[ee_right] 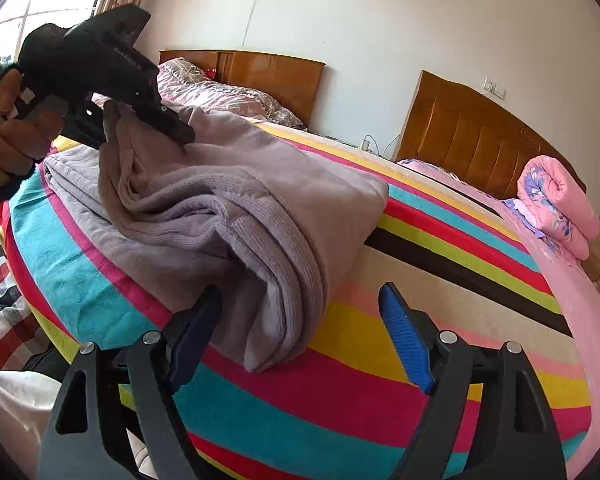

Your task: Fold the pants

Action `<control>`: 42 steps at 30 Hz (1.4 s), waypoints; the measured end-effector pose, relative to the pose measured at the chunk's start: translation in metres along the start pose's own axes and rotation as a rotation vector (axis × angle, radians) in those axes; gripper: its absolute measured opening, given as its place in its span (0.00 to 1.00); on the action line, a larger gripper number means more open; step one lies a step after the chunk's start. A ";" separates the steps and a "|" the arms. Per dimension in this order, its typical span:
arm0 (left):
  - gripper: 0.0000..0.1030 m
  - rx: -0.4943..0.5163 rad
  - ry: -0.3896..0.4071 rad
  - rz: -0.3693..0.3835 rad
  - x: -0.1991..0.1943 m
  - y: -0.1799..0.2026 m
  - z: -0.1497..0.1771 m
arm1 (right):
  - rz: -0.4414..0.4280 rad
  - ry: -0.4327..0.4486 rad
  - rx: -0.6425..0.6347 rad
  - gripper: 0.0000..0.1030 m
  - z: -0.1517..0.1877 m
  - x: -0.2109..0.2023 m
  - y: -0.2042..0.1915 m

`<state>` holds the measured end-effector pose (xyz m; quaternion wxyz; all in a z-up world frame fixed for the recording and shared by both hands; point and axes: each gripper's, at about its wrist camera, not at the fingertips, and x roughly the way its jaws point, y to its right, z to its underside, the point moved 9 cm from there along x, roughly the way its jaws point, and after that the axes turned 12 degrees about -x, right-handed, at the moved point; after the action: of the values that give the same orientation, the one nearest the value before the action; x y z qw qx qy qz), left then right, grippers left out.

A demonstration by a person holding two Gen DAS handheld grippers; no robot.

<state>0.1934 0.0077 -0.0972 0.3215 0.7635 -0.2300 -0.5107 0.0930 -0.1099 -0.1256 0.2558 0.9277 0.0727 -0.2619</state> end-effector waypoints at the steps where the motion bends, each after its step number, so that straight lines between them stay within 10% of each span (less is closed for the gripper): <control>1: 0.25 0.025 0.009 0.006 -0.005 0.010 -0.003 | 0.036 -0.025 -0.017 0.74 0.000 0.008 -0.003; 7: 0.24 0.163 0.174 0.038 -0.090 0.040 -0.036 | 0.105 -0.078 -0.014 0.75 0.008 0.029 0.007; 13: 0.24 -0.097 0.157 -0.002 -0.077 -0.126 -0.009 | 0.050 -0.076 -0.004 0.76 0.008 0.033 -0.005; 15: 0.25 -0.062 0.221 0.084 -0.086 -0.126 -0.008 | 0.037 -0.078 0.000 0.76 0.009 0.033 -0.006; 25: 0.24 0.147 0.323 -0.074 -0.119 -0.064 -0.013 | 0.037 -0.095 -0.017 0.79 0.007 0.030 -0.011; 31: 0.32 -0.045 0.229 -0.010 -0.094 -0.124 -0.011 | 0.008 -0.098 -0.070 0.80 0.002 0.028 -0.015; 34: 0.52 0.011 0.293 -0.205 -0.114 -0.116 -0.015 | -0.073 -0.080 -0.144 0.82 0.001 0.014 -0.019; 37: 0.68 0.088 0.516 -0.557 -0.164 -0.106 -0.023 | -0.254 -0.021 -0.127 0.82 0.005 -0.016 -0.019; 42: 0.70 0.318 0.499 -0.435 -0.149 -0.023 -0.019 | -0.405 0.113 0.122 0.82 -0.028 -0.027 0.040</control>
<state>0.1561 0.1292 -0.0146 0.1290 0.9360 -0.0532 -0.3231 0.0927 -0.1301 -0.0735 0.1368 0.9212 0.2557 -0.2596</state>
